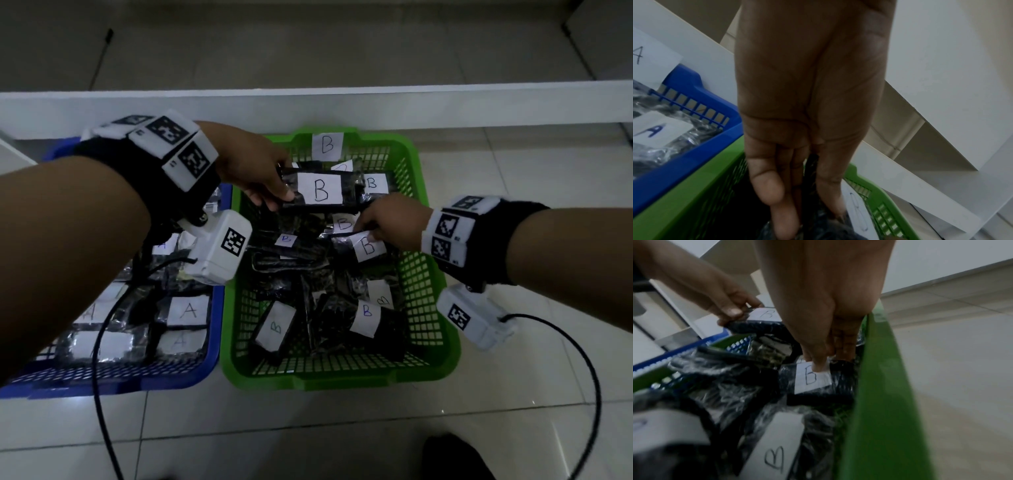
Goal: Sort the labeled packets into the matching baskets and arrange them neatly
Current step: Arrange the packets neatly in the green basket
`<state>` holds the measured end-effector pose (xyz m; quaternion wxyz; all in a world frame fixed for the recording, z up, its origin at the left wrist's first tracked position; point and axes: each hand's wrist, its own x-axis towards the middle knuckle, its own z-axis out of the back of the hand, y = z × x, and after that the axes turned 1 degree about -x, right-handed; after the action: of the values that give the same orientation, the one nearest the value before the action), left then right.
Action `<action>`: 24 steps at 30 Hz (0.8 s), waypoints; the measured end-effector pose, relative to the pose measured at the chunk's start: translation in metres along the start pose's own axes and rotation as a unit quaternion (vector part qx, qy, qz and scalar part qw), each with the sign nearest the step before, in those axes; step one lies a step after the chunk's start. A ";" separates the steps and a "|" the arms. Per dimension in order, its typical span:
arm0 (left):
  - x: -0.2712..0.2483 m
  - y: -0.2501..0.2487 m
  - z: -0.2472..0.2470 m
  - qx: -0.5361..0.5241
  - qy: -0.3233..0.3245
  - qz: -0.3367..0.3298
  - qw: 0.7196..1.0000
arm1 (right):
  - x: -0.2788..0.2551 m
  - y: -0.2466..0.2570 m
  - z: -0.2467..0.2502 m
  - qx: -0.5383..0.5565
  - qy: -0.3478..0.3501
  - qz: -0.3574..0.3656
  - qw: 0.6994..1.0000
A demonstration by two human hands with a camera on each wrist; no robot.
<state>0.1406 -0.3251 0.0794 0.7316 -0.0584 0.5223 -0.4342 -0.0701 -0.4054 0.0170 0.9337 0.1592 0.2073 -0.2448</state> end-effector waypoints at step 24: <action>0.011 0.009 -0.022 0.269 -0.044 -0.130 0.953 | -0.006 -0.013 0.017 -0.211 -0.016 -0.048 0.976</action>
<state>0.1289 -0.3190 0.0567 0.6798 0.0540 0.3414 -0.6468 -0.0763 -0.4206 0.0323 0.9366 -0.0558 0.2471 -0.2423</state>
